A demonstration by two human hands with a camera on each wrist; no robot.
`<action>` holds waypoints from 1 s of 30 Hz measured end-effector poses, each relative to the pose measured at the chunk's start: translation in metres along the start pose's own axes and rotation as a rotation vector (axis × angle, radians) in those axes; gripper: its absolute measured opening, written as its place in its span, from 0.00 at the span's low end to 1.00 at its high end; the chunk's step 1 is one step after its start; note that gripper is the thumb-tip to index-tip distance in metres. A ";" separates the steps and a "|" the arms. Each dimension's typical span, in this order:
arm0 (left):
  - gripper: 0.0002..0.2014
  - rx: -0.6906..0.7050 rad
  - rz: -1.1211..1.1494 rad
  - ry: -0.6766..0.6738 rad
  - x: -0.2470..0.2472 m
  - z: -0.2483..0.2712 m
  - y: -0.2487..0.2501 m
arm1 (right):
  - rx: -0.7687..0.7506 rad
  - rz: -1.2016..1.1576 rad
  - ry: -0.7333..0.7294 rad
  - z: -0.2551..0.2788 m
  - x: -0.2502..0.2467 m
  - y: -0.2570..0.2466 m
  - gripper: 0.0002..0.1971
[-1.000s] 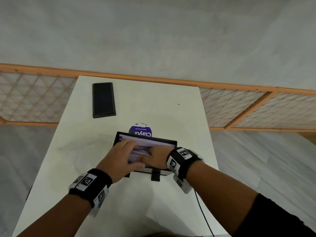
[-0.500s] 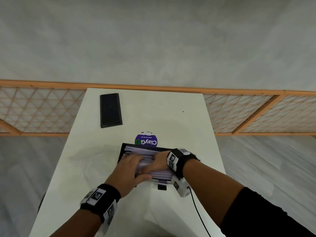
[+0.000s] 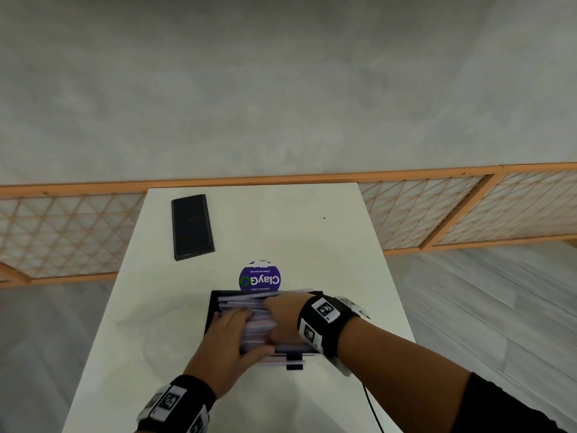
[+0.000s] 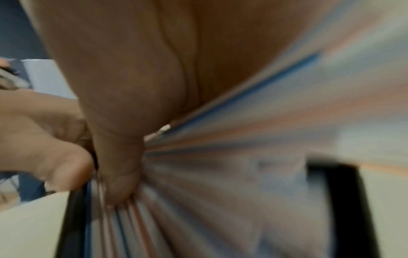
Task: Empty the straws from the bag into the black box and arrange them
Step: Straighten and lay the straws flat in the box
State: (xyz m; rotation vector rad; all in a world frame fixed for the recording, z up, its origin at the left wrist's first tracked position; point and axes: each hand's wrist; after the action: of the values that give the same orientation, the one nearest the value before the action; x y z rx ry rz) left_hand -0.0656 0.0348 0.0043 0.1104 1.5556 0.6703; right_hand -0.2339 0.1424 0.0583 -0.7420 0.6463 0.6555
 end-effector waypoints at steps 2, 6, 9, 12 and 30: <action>0.42 -0.011 0.019 -0.003 -0.002 -0.004 0.003 | -0.055 0.025 0.065 0.006 -0.002 0.001 0.21; 0.40 -0.016 0.039 -0.006 0.002 -0.005 -0.002 | -0.143 0.035 0.121 0.016 -0.007 0.001 0.15; 0.40 -0.027 0.029 0.012 0.007 -0.005 -0.004 | -0.165 0.083 0.137 0.019 -0.008 0.006 0.16; 0.45 -0.049 0.052 0.019 0.005 -0.004 -0.001 | -0.152 0.108 0.115 0.016 -0.004 0.013 0.22; 0.48 -0.097 0.072 -0.003 0.001 -0.005 0.003 | 0.161 -0.103 -0.337 -0.036 -0.016 0.015 0.37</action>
State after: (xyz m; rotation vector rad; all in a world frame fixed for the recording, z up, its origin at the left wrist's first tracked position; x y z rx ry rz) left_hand -0.0719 0.0364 0.0043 0.0947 1.5187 0.8010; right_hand -0.2651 0.1181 0.0432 -0.4967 0.3437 0.6084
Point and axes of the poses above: each hand's wrist, its own z-axis away from the middle knuckle, its own x-axis out of the palm, y = z × x, and after that the axes turned 11 degrees about -z, right-handed
